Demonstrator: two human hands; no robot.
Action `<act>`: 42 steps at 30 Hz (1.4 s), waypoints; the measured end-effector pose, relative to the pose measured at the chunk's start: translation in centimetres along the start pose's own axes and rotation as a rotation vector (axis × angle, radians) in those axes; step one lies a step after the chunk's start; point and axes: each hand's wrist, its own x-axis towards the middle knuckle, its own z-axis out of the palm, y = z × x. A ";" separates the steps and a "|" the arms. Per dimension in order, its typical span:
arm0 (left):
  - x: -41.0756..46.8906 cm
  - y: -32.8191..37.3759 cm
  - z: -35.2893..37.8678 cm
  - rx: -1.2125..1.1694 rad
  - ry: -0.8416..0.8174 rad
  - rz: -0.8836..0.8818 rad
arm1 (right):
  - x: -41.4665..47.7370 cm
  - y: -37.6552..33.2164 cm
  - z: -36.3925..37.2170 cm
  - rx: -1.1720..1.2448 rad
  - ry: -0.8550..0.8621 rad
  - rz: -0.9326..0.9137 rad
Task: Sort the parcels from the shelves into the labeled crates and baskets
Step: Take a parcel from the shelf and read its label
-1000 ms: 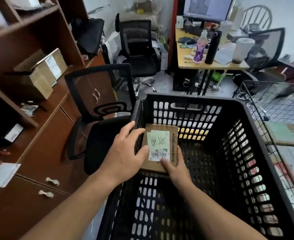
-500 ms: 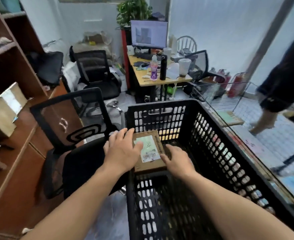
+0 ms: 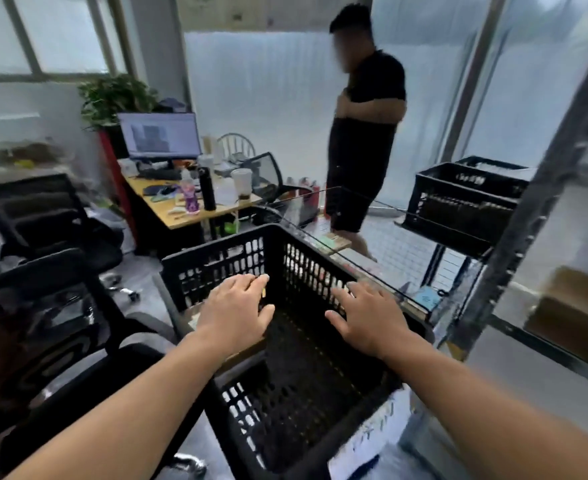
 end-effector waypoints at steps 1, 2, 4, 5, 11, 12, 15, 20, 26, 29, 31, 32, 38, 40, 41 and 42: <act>0.3 1.1 0.1 0.010 -0.027 0.017 | -0.8 0.8 -0.7 -0.008 0.009 0.033; 0.6 2.2 0.2 0.021 -0.050 0.035 | -1.6 1.6 -1.4 -0.016 0.021 0.059; 1.3 4.9 0.1 0.029 -0.072 0.070 | -3.4 3.6 -2.9 -0.022 0.031 0.114; 1.5 6.4 -0.1 0.015 -0.077 0.093 | -4.3 4.7 -3.7 -0.022 0.038 0.146; 1.9 17.3 -0.9 -0.033 0.000 0.262 | -12.0 11.7 -7.1 -0.086 0.102 0.272; 1.7 19.4 -0.8 -0.033 0.004 0.294 | -13.5 13.1 -7.3 -0.105 0.090 0.296; 0.4 26.2 -0.2 -0.032 -0.028 0.406 | -19.0 17.3 -7.9 -0.141 0.060 0.391; -3.4 37.2 0.9 -0.071 -0.060 0.544 | -28.7 23.5 -9.2 -0.163 0.062 0.531; -6.6 47.3 2.4 -0.148 -0.050 0.662 | -38.6 28.9 -9.2 -0.095 0.047 0.698; -7.4 50.5 2.9 -0.164 -0.061 0.690 | -41.7 31.1 -9.1 -0.076 0.030 0.749; -7.4 52.1 3.2 -0.178 -0.058 0.689 | -42.5 32.3 -9.3 -0.057 0.028 0.788; -7.3 52.7 3.4 -0.183 -0.056 0.691 | -42.8 32.7 -9.3 -0.050 0.030 0.801; -4.9 55.0 5.0 -0.181 -0.117 0.659 | -42.0 35.0 -8.3 -0.017 0.024 0.779; -3.6 55.4 5.6 -0.179 -0.122 0.645 | -40.8 36.0 -8.0 -0.018 0.029 0.764; -2.8 55.7 5.7 -0.179 -0.129 0.639 | -40.1 36.7 -8.0 -0.021 0.030 0.757; -2.0 55.9 6.0 -0.185 -0.133 0.637 | -39.2 37.4 -7.9 -0.023 0.032 0.747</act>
